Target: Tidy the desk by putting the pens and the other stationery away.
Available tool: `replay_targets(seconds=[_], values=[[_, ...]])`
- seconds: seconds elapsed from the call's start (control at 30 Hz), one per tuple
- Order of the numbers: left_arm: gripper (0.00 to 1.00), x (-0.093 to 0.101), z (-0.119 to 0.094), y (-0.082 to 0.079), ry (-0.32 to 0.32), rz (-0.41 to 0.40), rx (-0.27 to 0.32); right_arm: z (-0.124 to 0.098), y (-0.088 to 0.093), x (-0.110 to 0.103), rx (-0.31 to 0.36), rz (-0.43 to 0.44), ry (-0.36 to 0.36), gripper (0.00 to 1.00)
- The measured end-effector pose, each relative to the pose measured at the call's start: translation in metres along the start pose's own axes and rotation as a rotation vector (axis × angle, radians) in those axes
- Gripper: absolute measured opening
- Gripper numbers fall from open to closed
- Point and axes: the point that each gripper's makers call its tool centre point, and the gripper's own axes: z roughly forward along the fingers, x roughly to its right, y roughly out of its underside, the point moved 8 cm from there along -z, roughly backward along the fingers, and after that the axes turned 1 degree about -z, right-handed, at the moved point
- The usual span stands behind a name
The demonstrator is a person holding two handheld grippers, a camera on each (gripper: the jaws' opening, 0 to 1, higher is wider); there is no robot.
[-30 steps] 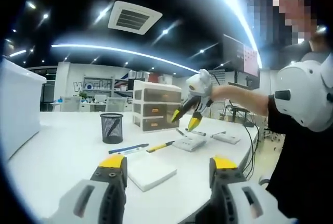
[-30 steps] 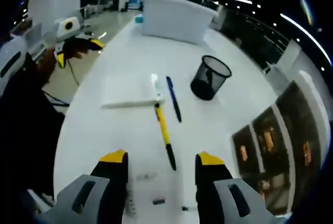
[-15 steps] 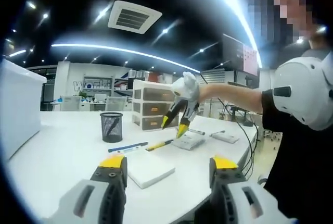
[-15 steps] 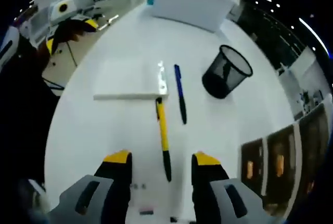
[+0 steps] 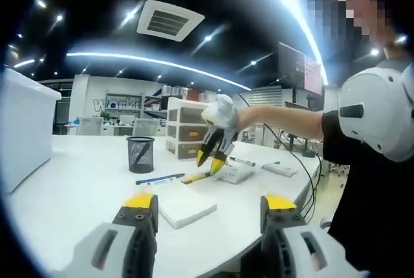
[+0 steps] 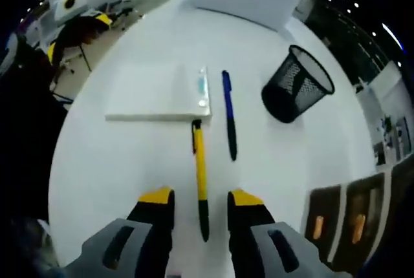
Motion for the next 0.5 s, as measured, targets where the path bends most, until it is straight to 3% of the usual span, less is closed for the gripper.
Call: replay_targets(seconds=[0.5], values=[[0.63,0.006,0.011,0.004,0.024,0.004,-0.022,0.017,-0.002,0.012,-0.119,-0.083,-0.063,0.18]])
